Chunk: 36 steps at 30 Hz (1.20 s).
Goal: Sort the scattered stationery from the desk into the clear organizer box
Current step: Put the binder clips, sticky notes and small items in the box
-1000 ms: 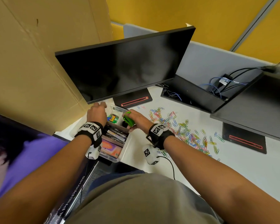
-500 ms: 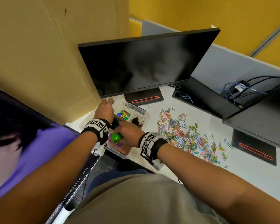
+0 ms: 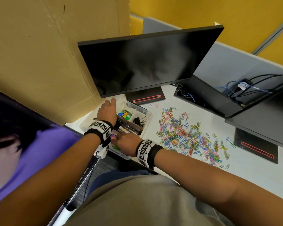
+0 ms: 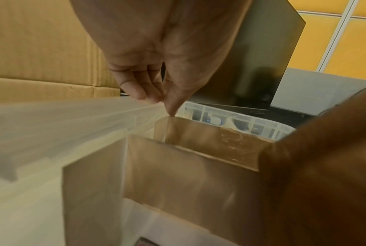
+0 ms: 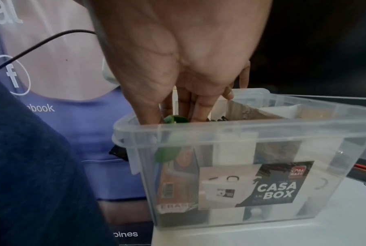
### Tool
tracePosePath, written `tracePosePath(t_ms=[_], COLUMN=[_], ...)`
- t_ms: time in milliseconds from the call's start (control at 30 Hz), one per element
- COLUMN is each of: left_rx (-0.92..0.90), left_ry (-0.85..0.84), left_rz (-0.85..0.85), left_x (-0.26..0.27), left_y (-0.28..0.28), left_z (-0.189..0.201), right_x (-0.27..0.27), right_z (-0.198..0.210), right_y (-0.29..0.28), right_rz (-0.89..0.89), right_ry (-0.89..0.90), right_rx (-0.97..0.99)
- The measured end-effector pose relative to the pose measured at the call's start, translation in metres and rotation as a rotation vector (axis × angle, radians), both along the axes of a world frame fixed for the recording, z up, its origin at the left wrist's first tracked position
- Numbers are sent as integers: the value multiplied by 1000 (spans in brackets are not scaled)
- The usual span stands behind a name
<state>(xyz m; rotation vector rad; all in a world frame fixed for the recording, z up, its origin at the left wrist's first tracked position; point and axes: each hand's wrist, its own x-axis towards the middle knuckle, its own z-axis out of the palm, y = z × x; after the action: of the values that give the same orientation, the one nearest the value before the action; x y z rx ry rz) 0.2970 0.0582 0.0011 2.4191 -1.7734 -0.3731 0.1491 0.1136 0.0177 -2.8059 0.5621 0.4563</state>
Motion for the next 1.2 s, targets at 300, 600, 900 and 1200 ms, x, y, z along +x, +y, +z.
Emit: tracePosePath(t_ms=[300, 600, 900, 1200], left_rx=[3, 5, 11, 18], left_ry=[-17, -21, -32, -33], left_rz=[7, 8, 2, 0], left_x=[-3, -2, -2, -5], left_y=[1, 0, 0, 2], left_z=[2, 1, 2, 4], right_x=[1, 6, 7, 7], right_z=[-2, -3, -3, 2], right_y=[-2, -4, -6, -8], right_rz=[34, 74, -45, -18], right_ry=[125, 188, 177, 236], right_rx=[81, 86, 100, 106])
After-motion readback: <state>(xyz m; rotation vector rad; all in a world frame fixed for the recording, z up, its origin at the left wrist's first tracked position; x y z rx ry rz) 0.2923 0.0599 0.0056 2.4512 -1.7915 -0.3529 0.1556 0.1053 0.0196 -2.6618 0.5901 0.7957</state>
